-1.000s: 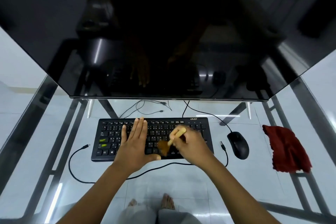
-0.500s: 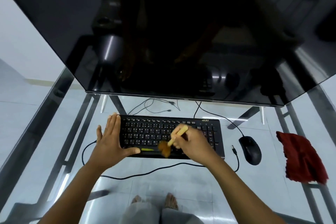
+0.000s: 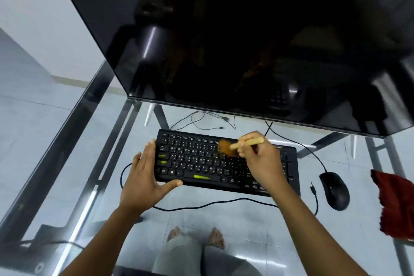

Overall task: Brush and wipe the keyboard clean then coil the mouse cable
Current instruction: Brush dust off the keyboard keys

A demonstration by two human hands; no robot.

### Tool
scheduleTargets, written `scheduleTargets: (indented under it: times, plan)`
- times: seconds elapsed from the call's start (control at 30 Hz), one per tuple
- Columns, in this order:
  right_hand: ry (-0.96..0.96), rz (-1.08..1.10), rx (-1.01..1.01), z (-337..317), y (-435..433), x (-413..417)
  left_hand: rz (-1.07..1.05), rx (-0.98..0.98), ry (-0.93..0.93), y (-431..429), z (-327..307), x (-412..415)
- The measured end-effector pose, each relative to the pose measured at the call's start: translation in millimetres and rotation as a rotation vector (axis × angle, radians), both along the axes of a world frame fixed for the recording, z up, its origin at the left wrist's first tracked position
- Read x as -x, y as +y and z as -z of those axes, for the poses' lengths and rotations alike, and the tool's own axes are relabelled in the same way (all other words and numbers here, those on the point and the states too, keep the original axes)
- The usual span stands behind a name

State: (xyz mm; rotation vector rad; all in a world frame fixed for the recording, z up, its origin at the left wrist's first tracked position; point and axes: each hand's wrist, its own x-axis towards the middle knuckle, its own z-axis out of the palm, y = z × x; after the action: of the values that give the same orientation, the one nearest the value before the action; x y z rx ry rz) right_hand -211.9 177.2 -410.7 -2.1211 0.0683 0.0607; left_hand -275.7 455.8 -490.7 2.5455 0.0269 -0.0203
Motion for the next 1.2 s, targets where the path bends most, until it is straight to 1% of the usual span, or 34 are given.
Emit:
scheduleTargets:
  times: [0.03, 0.07, 0.1, 0.17, 0.2, 0.23, 0.27, 0.3, 0.33, 0.37, 0.4, 0.43, 0.47, 0.53, 0.57, 0.6, 0.63, 0.67, 0.7, 0.73, 0.77, 0.8, 0.83, 0.87, 0.9, 0.93, 0.97, 1.0, 1.03, 1.07, 1.1, 1.13, 1.17, 1.2]
  plan:
    - [-0.059, 0.089, -0.017, -1.1, 0.8, -2.5, -0.010, 0.003, 0.007, -1.1, -1.3, 0.0]
    - [-0.078, 0.134, -0.048, 0.0, -0.1, -5.2, -0.017, 0.005, 0.017, -1.9, -2.6, 0.2]
    - [-0.028, 0.117, -0.098, -0.4, 2.2, -6.8, -0.019, 0.007, 0.021, -2.3, -3.2, 0.2]
    - [0.166, -0.053, -0.110, 2.8, 11.7, -5.7, -0.019, -0.002, 0.023, -0.2, -2.9, -0.1]
    - [0.155, -0.097, -0.059, 3.0, 17.3, -4.6, -0.017, -0.008, 0.030, 0.5, -2.6, -0.1]
    - [0.088, -0.061, -0.022, 0.4, 22.8, -6.4, -0.013, -0.012, 0.037, 1.0, -1.9, -0.1]
    - [-0.012, 0.021, -0.015, -1.4, 25.9, -8.7, -0.007, -0.016, 0.034, 0.4, -1.3, 0.3]
    - [-0.063, 0.059, -0.048, -1.1, 28.0, -10.2, -0.004, -0.016, 0.026, 1.4, 1.0, 0.4]
    - [-0.054, 0.031, -0.084, -0.7, 31.8, -11.3, -0.005, -0.012, 0.019, 1.9, 1.7, 0.7]
    - [0.014, -0.049, -0.084, -1.0, 37.4, -11.1, -0.012, 0.001, 0.015, 2.4, 2.4, 0.7]
    - [0.106, -0.158, -0.065, -0.3, 43.8, -9.2, -0.017, 0.014, 0.010, 3.2, 2.9, 0.4]
    - [0.118, -0.211, -0.003, -0.2, 49.4, -7.8, -0.018, 0.023, 0.000, 3.5, 3.0, 0.1]
    - [0.065, -0.196, 0.012, 1.4, 53.3, -10.3, -0.012, 0.025, -0.012, 3.9, 3.4, -0.5]
    - [-0.074, -0.031, -0.035, -3.1, 58.8, -16.0, 0.008, 0.027, -0.032, 3.6, 3.9, -1.5]
    - [-0.052, -0.016, -0.087, -2.9, 60.7, -18.6, 0.012, 0.030, -0.039, 3.6, 3.6, -2.0]
    - [0.027, -0.055, -0.137, -4.8, 64.1, -20.3, 0.018, 0.029, -0.045, 3.0, 3.0, -2.2]
    - [0.148, -0.161, -0.168, -6.0, 69.5, -20.5, 0.021, 0.028, -0.047, 3.8, 3.1, -2.1]
    - [0.226, -0.235, -0.124, -5.6, 74.2, -20.4, 0.018, 0.028, -0.048, 4.0, 2.5, -1.7]
    - [0.217, -0.232, -0.091, -3.1, 78.2, -22.4, 0.011, 0.031, -0.048, 4.6, 2.3, -1.3]
    - [0.155, -0.160, -0.068, -2.7, 81.7, -25.9, 0.005, 0.034, -0.046, 4.9, 2.0, -1.0]
    - [0.084, -0.052, -0.088, -2.5, 82.5, -29.7, 0.002, 0.036, -0.041, 4.2, 1.4, -0.9]
    - [0.056, 0.011, -0.125, -0.2, 83.5, -34.0, 0.001, 0.037, -0.036, 4.3, 1.3, -0.9]
    - [0.093, 0.012, -0.163, 0.1, 87.3, -37.0, 0.004, 0.036, -0.034, 4.7, 1.5, -1.1]
    - [0.168, -0.053, -0.167, -0.3, 92.8, -38.3, 0.009, 0.031, -0.035, 5.5, 2.0, -1.3]
    - [0.220, -0.137, -0.110, 0.8, 98.2, -37.4, 0.012, 0.022, -0.036, 6.3, 2.5, -1.4]
    - [0.204, -0.177, -0.002, 2.8, 102.4, -37.4, 0.015, 0.016, -0.033, 6.8, 3.1, -1.7]
    - [0.116, -0.161, 0.077, 3.0, 106.5, -38.1, 0.018, 0.017, -0.029, 7.2, 3.1, -1.7]
    - [-0.011, -0.117, 0.126, 1.7, 111.4, -39.1, 0.019, 0.020, -0.026, 7.1, 3.2, -1.5]
    - [-0.102, -0.092, 0.103, 0.4, 117.0, -39.8, 0.018, 0.023, -0.029, 7.1, 3.1, -1.8]
    - [-0.123, -0.113, 0.067, -0.9, 123.0, -40.2, 0.019, 0.026, -0.033, 7.1, 2.8, -2.1]
    - [-0.079, -0.160, 0.018, -2.4, 130.0, -39.8, 0.021, 0.029, -0.031, 7.0, 2.3, -2.1]
    - [-0.003, -0.238, 0.010, -2.2, 137.2, -39.2, 0.022, 0.033, -0.029, 7.4, 1.7, -2.2]
    - [0.048, -0.285, 0.035, -4.5, 143.2, -37.8, 0.021, 0.033, -0.026, 7.7, 1.4, -2.2]
    - [0.039, -0.276, 0.073, -3.1, 146.6, -39.3, 0.023, 0.032, -0.023, 7.8, 1.2, -2.3]
